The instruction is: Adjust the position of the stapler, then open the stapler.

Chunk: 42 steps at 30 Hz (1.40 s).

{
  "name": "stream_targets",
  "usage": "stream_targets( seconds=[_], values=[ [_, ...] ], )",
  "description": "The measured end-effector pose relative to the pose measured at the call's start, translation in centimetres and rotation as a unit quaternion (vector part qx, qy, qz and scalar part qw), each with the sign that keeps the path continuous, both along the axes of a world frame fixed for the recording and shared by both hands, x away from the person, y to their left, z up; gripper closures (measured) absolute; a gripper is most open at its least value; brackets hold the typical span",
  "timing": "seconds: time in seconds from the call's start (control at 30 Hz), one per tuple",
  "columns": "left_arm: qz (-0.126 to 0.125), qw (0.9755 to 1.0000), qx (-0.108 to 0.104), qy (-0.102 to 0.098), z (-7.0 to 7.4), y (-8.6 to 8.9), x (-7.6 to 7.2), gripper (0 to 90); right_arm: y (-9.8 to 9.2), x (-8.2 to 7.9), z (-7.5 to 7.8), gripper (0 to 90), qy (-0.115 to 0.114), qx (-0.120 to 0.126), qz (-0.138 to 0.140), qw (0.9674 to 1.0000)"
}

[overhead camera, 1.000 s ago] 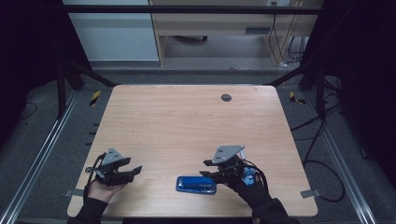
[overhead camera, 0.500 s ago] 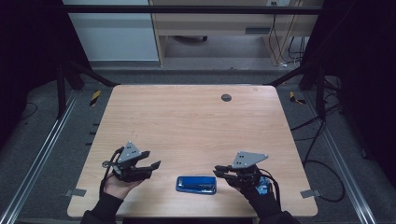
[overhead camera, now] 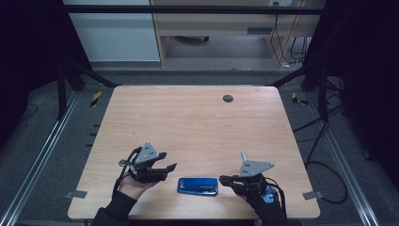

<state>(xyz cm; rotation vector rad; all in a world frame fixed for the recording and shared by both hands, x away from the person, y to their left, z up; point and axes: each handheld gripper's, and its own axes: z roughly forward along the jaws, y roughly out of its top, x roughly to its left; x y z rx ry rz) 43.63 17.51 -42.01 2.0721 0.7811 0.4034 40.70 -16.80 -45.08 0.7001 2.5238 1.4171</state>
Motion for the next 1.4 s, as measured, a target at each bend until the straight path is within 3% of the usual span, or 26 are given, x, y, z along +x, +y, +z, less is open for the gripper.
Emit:
stream_targets(
  seconds=[0.5, 0.87, 1.17, 1.4],
  values=[
    [-0.045, 0.9989, 0.008, -0.003, 0.7, -3.2, 0.2, 44.8, -0.2, -0.9, -0.7, 88.0, 0.014, 0.007, 0.007, 0.9999],
    [-0.064, 0.9976, 0.025, 0.011, -0.3, -4.6, -0.5, 46.0, 0.3, -1.4, -1.2, 90.0, 0.026, 0.008, 0.029, 0.9992],
    [-0.096, 0.9943, 0.036, 0.03, -0.7, -5.7, -0.6, 48.4, 1.3, -1.3, -1.9, 90.0, 0.04, -0.007, 0.046, 0.9981],
    [-0.126, 0.9895, 0.061, 0.036, -0.6, -6.7, -0.5, 49.5, 2.1, -1.2, -2.5, 90.0, 0.045, -0.029, 0.053, 0.9972]
  ],
)
